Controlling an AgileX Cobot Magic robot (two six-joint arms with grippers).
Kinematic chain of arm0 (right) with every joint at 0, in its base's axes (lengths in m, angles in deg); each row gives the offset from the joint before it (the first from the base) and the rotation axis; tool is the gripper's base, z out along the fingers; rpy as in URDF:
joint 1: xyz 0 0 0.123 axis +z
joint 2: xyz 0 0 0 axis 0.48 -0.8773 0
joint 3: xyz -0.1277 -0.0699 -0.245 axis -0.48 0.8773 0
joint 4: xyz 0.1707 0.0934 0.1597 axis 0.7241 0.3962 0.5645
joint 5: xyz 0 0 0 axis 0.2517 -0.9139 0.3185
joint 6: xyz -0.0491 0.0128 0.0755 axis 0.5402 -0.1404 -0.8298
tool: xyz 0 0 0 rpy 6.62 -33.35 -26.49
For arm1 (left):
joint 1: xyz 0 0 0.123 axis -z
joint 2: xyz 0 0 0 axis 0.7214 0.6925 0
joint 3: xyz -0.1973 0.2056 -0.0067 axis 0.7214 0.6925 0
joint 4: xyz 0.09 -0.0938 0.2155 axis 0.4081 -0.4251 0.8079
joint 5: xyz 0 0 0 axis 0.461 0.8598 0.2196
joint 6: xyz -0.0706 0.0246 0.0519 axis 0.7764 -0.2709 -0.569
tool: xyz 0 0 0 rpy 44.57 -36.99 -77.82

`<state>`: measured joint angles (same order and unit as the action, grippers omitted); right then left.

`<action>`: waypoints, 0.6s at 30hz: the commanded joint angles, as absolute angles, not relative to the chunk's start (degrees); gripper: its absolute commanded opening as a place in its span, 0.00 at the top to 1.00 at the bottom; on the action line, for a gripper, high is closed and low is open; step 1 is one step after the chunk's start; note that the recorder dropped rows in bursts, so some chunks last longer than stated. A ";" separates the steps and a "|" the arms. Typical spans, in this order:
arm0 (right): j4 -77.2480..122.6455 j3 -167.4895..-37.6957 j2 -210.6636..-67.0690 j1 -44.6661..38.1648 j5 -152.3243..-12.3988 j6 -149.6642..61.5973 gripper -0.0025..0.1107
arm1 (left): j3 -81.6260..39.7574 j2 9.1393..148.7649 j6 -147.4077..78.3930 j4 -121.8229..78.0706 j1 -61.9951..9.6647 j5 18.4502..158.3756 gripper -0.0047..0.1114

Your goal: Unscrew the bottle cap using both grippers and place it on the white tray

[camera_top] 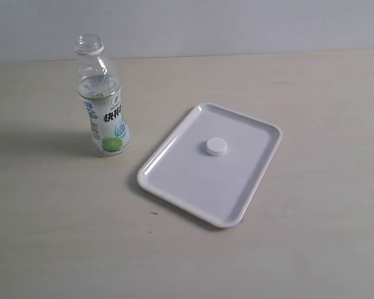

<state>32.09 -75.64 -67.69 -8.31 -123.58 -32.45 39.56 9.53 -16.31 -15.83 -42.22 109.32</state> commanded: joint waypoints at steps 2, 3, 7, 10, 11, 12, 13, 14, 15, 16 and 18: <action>29.82 -63.68 -67.07 -17.47 -99.19 -32.30 0.98 | 39.76 9.14 -16.32 -16.18 -42.24 108.97 0.96; 29.82 -61.48 -67.07 -19.83 -98.98 -32.30 0.98 | 39.76 9.14 -16.32 -16.18 -42.24 108.97 0.96; 30.28 -52.96 -67.07 -30.10 -97.34 -33.38 0.98 | 39.76 9.14 -16.32 -16.18 -42.24 108.97 0.96; 31.66 -48.13 -67.07 -36.61 -95.05 -34.05 0.98 | 39.76 9.14 -16.32 -16.18 -42.24 108.97 0.96; 31.66 -46.96 -67.07 -38.15 -94.94 -34.05 0.98 | 39.76 9.14 -16.32 -16.18 -42.24 108.97 0.96; 31.66 -45.55 -67.07 -39.77 -94.94 -34.05 0.98 | 39.76 9.14 -16.32 -16.18 -42.24 108.97 0.96; 31.66 -44.18 -67.07 -41.14 -94.94 -34.05 0.98 | 39.76 9.14 -16.32 -16.18 -42.24 108.97 0.96; 31.66 -42.95 -67.07 -41.99 -94.81 -34.05 0.98 | 39.76 9.14 -16.32 -16.18 -42.24 108.97 0.96; 31.49 -41.88 -67.07 -42.72 -94.81 -34.05 0.98 | 39.76 9.14 -16.32 -16.18 -42.24 108.97 0.96; 31.23 -40.95 -67.07 -43.02 -94.81 -33.89 0.98 | 39.76 9.14 -16.32 -16.18 -42.24 108.97 0.96; 31.24 -39.57 -67.07 -43.01 -94.73 -33.89 0.98 | 39.76 9.14 -16.32 -16.18 -42.24 108.97 0.96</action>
